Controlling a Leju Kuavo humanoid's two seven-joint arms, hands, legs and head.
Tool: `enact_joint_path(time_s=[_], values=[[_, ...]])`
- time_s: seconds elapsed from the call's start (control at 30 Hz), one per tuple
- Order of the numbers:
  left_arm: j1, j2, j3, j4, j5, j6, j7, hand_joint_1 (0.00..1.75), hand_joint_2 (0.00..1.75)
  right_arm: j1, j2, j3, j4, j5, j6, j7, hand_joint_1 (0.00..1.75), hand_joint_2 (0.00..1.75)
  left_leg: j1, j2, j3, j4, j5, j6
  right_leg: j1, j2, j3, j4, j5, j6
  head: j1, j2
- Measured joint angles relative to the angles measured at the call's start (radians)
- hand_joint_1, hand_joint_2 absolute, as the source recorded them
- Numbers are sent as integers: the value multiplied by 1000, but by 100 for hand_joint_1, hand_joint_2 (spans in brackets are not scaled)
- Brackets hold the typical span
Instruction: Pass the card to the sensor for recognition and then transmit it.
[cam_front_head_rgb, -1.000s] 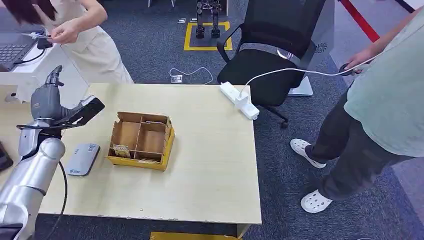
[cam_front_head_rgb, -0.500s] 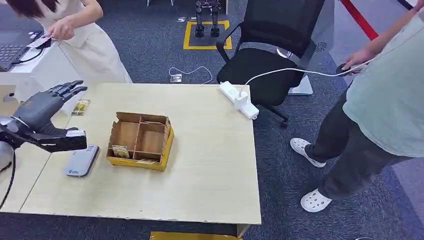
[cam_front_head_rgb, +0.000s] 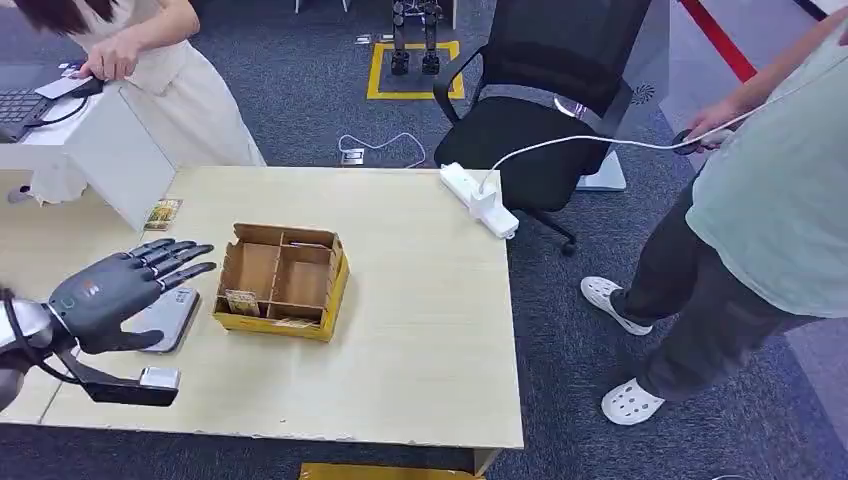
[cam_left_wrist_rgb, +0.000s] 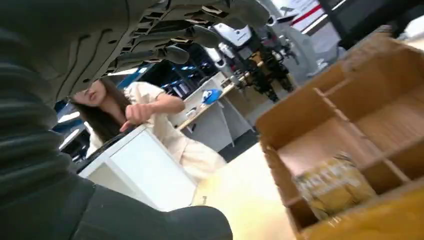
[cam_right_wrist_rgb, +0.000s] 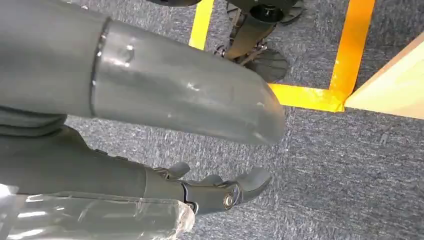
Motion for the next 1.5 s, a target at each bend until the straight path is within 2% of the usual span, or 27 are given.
enact_joint_path(time_s=[0.17,0.3,0.43,0.53,0.63,0.83,0.97,1.33,1.5], values=[[30,-37,-50,-19,-72,32,45,0,175,7,10,-25,-2,17,2,5,0,0,0,0,0,0,0,0,0,-1,0,0,0,0,0,0],[21,-118,-98,-19,-135,82,82,0,175,12,21,-45,-7,42,5,13,0,0,0,-2,0,0,0,0,0,-3,1,0,0,0,0,0],[-2,-193,-143,-14,-185,104,112,0,175,13,31,-60,-19,59,17,19,0,0,-1,-2,0,0,0,0,-1,-2,1,0,0,0,-1,0],[-16,-235,-172,-6,-225,119,141,0,175,14,36,-73,-30,72,18,22,0,0,-1,-2,0,0,0,0,-1,-2,1,0,0,0,-1,0],[-21,-267,-191,11,-219,126,156,0,175,16,41,-85,-40,89,21,31,0,0,-1,-1,0,0,0,0,-1,-2,0,0,0,0,0,0],[-19,-316,-217,52,-251,167,163,0,175,17,46,-103,-45,108,25,38,0,0,-1,-2,0,0,0,0,0,-2,0,0,0,0,0,0],[-19,-357,-230,76,-307,196,209,0,175,17,51,-117,-45,120,29,38,0,0,-1,-2,0,0,0,0,0,-2,0,0,0,0,-1,0],[-18,-430,-259,143,-425,223,288,0,175,18,60,-137,-57,139,36,36,0,0,-1,-2,0,0,0,0,0,-2,0,0,0,0,-1,0],[-17,-469,-261,172,-446,238,320,0,175,19,63,-143,-60,143,34,36,0,0,-1,-2,0,0,0,0,0,-2,0,0,0,0,0,0]])
